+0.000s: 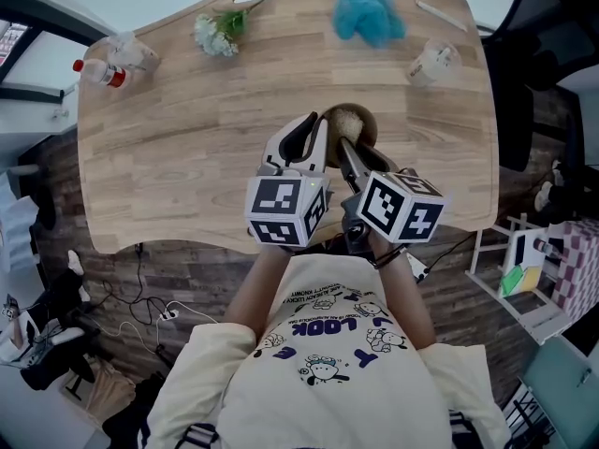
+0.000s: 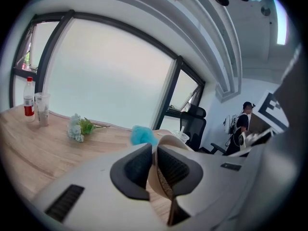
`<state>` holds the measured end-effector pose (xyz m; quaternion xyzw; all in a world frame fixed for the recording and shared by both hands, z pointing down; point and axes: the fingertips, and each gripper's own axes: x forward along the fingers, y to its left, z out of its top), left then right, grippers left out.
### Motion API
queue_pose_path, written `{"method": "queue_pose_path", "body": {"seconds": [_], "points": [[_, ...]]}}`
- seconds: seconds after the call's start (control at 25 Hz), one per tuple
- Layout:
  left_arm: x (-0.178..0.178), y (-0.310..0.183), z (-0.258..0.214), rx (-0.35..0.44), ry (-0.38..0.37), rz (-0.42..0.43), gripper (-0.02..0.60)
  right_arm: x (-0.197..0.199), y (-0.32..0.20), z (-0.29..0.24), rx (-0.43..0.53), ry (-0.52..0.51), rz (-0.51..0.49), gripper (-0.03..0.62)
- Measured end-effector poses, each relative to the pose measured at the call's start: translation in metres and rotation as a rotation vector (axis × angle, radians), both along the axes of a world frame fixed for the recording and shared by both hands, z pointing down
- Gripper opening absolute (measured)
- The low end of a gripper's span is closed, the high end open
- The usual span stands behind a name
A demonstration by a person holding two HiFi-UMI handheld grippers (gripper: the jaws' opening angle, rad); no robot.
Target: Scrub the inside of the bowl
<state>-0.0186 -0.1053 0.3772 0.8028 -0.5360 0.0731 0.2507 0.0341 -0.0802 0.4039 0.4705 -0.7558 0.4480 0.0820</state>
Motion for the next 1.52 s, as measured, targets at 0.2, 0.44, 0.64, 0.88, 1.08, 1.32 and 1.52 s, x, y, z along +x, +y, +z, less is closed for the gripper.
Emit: {"method": "queue_pose_path", "body": {"seconds": [0.2, 0.44, 0.64, 0.88, 1.08, 1.32, 1.52], "points": [[0.001, 0.005, -0.001, -0.010, 0.029, 0.002, 0.060, 0.012, -0.003, -0.001, 0.121, 0.255, -0.071, 0.069], [0.005, 0.004, 0.002, -0.016, 0.024, 0.002, 0.057, 0.026, -0.011, -0.009, 0.232, 0.452, -0.106, 0.069], [0.005, 0.007, 0.010, -0.042, -0.043, 0.010, 0.048, 0.023, -0.008, -0.022, 0.352, 0.615, -0.164, 0.069], [0.008, 0.008, 0.013, -0.055, -0.063, 0.027, 0.043, 0.013, -0.006, -0.032, 0.469, 0.728, -0.251, 0.071], [0.011, 0.007, 0.018, -0.078, -0.070, 0.031, 0.043, 0.006, -0.007, -0.045, 0.519, 0.683, -0.273, 0.071], [0.011, 0.008, 0.019, -0.087, -0.057, 0.022, 0.042, 0.005, -0.010, -0.046, 0.549, 0.728, -0.304, 0.070], [0.006, 0.006, 0.018, -0.086, -0.055, 0.005, 0.043, 0.016, -0.013, -0.040, 0.564, 0.836, -0.301, 0.069]]}}
